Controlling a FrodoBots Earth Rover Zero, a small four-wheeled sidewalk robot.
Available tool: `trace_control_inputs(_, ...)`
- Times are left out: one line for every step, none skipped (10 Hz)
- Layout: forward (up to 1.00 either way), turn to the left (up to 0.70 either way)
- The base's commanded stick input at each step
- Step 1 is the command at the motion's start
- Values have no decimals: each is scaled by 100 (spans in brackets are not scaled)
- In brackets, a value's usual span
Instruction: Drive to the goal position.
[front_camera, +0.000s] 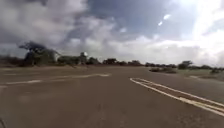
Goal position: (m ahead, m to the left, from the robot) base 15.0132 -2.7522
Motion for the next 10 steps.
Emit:
trace_control_inputs(100, 0)
trace_control_inputs(100, 0)
trace_control_inputs(100, 0)
trace_control_inputs(100, 0)
trace_control_inputs(100, 0)
trace_control_inputs(100, 0)
trace_control_inputs(100, 0)
trace_control_inputs(100, 0)
trace_control_inputs(100, 0)
trace_control_inputs(100, 0)
